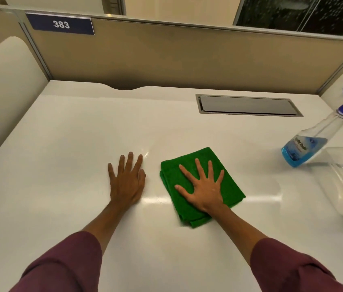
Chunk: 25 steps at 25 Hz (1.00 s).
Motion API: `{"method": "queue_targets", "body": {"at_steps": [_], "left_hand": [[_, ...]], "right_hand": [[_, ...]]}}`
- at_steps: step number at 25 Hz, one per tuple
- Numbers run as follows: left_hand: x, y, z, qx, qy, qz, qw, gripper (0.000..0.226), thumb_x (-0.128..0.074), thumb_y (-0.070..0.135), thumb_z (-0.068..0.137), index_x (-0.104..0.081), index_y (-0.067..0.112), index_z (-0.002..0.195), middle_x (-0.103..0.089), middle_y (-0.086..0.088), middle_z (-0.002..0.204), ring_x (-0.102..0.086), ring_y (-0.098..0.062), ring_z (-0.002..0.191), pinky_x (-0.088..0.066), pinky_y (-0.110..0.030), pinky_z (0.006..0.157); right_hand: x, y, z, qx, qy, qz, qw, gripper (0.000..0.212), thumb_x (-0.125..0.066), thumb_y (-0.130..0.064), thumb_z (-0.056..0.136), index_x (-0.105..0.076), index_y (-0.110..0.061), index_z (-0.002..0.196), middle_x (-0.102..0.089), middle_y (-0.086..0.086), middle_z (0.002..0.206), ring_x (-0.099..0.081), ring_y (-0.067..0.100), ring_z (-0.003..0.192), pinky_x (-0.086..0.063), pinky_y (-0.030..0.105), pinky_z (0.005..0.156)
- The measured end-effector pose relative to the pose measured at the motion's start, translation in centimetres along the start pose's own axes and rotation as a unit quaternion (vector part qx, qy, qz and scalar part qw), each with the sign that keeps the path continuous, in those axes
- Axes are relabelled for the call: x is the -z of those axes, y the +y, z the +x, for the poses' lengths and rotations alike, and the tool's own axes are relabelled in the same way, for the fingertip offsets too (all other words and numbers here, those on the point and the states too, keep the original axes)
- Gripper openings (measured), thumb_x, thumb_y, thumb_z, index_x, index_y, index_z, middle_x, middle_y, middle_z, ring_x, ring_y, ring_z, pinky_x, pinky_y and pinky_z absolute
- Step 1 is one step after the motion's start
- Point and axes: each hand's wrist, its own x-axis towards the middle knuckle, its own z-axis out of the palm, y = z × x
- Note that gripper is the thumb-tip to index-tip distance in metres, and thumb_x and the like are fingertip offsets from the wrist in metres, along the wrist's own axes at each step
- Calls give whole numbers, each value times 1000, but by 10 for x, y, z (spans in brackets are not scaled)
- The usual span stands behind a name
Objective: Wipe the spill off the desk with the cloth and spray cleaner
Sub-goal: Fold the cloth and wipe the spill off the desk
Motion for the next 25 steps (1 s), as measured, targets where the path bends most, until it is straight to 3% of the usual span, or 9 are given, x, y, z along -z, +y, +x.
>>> {"method": "queue_targets", "body": {"at_steps": [4,8,12,20,25], "left_hand": [[-3,-3,2,2,-6,-13,1000,56,-7,43,98,-12,31,152,-13,-2,162,-10,-26,149,-4,-59,117],[-1,-2,4,14,-25,-60,998,56,-7,50,99,-14,34,152,-12,0,162,-6,-23,149,-1,-57,118],[0,-1,1,13,-24,-40,999,58,-7,53,97,-13,35,152,-13,0,162,-7,-24,149,-3,-57,118],[-5,0,1,10,-2,-21,1000,59,-16,56,96,-16,35,152,-16,1,161,-10,-24,149,-4,-56,117],[-5,1,1,13,1,-13,1000,59,-17,55,96,-12,35,152,-12,2,162,-8,-23,149,-3,-56,117]], "right_hand": [[9,-31,10,-48,-30,35,998,74,-10,-89,71,9,-63,138,9,7,162,19,48,142,20,76,99],[-9,-77,-23,33,-6,16,999,74,-9,-90,72,7,-62,139,2,10,162,15,49,142,21,75,98],[-17,-42,-58,48,31,-7,998,74,-17,-89,75,1,-61,141,-9,5,162,5,46,144,15,75,103],[16,119,-40,-196,-18,13,980,79,-3,-93,63,19,-65,134,9,0,162,12,43,145,10,77,104],[28,121,20,-251,-31,44,966,90,1,-95,57,13,-60,139,12,5,162,14,47,143,6,79,102]]}}
